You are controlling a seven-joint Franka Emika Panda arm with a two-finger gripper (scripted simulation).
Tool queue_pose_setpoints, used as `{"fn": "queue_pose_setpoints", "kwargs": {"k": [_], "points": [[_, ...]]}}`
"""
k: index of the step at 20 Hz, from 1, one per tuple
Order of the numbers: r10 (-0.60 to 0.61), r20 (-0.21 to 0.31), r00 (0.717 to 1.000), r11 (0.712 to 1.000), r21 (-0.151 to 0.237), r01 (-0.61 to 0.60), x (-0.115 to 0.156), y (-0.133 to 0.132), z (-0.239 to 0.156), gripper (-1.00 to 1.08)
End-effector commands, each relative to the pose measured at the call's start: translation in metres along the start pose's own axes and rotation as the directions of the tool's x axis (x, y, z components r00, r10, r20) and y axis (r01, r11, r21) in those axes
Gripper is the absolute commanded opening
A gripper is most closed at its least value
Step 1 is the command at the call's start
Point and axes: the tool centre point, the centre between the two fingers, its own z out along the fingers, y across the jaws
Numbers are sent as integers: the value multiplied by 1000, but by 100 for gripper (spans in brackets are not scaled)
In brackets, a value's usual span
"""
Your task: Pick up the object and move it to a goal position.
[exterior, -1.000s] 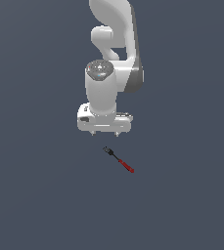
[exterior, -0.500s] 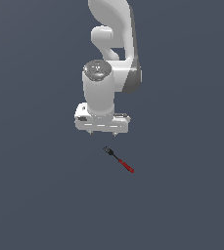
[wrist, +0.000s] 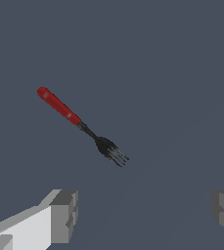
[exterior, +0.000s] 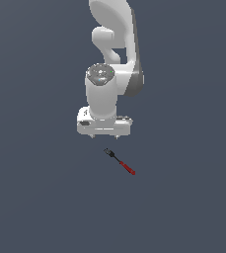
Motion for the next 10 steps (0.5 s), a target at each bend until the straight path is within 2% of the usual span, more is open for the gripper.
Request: {"fn": "queue_pose_setpoints", "kwargs": {"k": [1,6,10], "points": [[-39,0,999,999,-2,39,2,-3,5,100],[-152,-1,988,988,-6,152,9,-11,17,100],[-271,-1,963,963,-8,271,16,-20,31,100]]}}
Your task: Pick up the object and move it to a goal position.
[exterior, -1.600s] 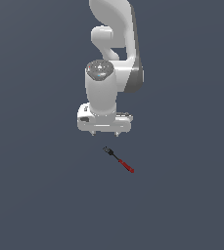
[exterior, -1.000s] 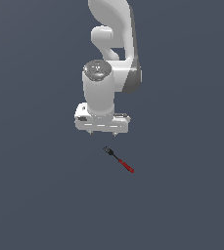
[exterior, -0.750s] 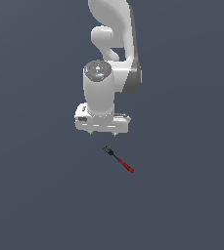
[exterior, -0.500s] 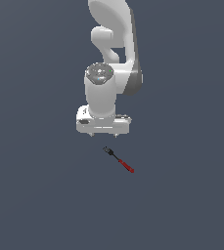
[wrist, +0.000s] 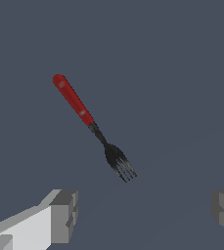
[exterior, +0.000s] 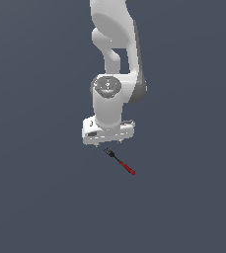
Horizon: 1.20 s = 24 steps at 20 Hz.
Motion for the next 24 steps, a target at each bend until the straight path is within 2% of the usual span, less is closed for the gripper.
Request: {"fn": "queue_pose_setpoints", "kwargs": {"k": [1,6,13,19,24], "points": [[-81,-1,997,997,-1,81,6,-5,9,100],[-245,-5,969,969,-1,245,17,-16,29,100],[-438,-14,899,899,1,438,29,-31,53,100],[-535,-22,845,845,2,535,36,-40,66,100],[-573,-26,819,819,2,573,38,-44,72,100]]}}
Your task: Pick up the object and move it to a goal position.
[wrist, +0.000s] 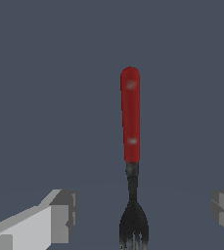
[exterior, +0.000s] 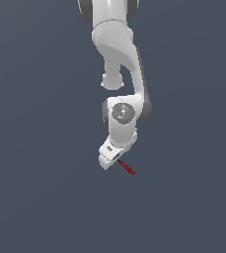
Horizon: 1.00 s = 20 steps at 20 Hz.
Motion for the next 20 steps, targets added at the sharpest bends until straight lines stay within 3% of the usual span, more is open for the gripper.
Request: {"fn": "queue_pose_setpoints", "kwargs": {"k": [1,8,20], "points": [[-17,-2,1000,1000,0,17,2,0,2,100],[-16,-1,1000,1000,0,16,1,-1,7,100],[-21,-2,1000,1000,0,21,2,-1,52,100]]}}
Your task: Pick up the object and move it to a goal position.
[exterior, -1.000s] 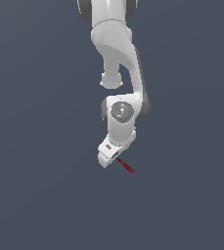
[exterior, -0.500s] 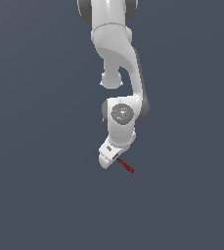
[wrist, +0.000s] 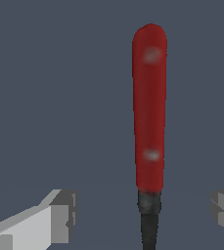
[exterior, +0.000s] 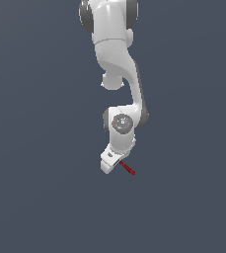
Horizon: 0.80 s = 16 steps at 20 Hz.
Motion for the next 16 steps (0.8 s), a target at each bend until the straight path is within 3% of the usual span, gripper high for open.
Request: {"fn": "queue_pose_setpoints", "kwargs": {"k": [1,2,3,16], "points": [[-1,-1,1000,1000,0,1,1,0,3,100],[-1,-1,1000,1000,0,1,1,0,3,100],[-1,-1,1000,1000,0,1,1,0,3,-100],[-8,-4,1000,1000,0,8,3,-2,-1,-100]]}}
